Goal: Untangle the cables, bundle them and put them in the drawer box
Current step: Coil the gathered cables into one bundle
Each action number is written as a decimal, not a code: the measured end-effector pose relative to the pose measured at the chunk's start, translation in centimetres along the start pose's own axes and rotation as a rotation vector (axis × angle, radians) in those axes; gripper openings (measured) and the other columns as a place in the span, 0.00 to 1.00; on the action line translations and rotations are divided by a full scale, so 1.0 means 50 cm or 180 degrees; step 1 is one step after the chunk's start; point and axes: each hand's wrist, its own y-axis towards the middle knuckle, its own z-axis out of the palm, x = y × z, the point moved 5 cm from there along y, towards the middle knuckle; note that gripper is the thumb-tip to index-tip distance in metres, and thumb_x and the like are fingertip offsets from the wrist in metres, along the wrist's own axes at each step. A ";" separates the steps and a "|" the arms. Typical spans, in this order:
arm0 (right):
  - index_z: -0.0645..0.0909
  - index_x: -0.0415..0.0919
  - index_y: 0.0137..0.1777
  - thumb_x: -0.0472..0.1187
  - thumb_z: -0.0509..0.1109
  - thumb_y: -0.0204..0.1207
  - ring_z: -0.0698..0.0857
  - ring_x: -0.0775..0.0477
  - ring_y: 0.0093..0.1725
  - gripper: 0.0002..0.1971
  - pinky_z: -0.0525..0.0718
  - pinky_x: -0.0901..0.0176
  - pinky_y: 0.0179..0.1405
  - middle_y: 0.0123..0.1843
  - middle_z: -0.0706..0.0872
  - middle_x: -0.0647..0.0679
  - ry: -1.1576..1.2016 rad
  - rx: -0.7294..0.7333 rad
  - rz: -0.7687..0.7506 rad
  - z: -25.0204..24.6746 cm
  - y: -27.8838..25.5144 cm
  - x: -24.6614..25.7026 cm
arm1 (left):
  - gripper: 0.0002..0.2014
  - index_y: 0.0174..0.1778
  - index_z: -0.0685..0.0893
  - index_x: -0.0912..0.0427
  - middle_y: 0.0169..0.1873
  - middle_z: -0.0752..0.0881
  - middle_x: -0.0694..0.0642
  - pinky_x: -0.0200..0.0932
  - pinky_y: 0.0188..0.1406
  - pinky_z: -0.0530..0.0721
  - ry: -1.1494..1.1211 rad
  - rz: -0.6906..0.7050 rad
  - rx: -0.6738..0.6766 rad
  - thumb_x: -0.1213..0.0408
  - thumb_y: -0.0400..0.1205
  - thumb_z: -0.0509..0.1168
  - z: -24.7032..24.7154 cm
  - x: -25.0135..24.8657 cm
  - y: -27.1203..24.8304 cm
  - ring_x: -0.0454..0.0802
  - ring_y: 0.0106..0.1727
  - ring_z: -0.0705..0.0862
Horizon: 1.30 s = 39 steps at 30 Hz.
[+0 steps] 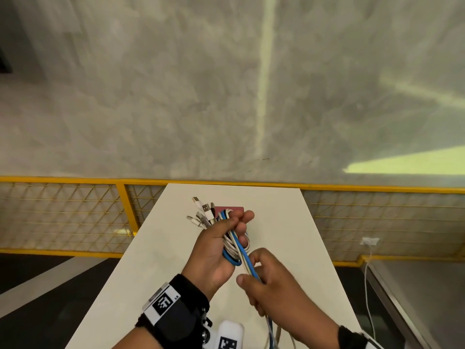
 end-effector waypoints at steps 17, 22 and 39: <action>0.83 0.30 0.41 0.34 0.68 0.68 0.74 0.47 0.30 0.07 0.72 0.59 0.26 0.32 0.82 0.37 -0.1830 0.0795 0.0052 -0.046 0.037 0.003 | 0.14 0.51 0.88 0.69 0.30 0.88 0.60 0.38 0.24 0.74 0.3454 -0.1435 0.2031 0.60 0.78 0.71 0.004 0.013 -0.146 0.42 0.19 0.76; 0.81 0.42 0.36 0.41 0.63 0.65 0.80 0.48 0.36 0.06 0.77 0.56 0.33 0.37 0.84 0.47 -0.2075 0.0542 -0.0185 -0.045 0.039 0.027 | 0.08 0.42 0.83 0.53 0.22 0.86 0.45 0.36 0.31 0.75 0.5196 -0.0738 0.1187 0.53 0.80 0.68 -0.027 0.028 -0.126 0.39 0.22 0.79; 0.36 0.69 0.82 0.39 0.55 0.83 0.78 0.58 0.41 0.39 0.78 0.56 0.49 0.45 0.80 0.57 -0.1575 0.0254 -0.1247 0.071 -0.044 0.068 | 0.07 0.52 0.89 0.67 0.43 0.92 0.63 0.43 0.38 0.88 0.0730 0.0738 -0.0431 0.69 0.81 0.69 0.005 -0.024 -0.058 0.49 0.38 0.90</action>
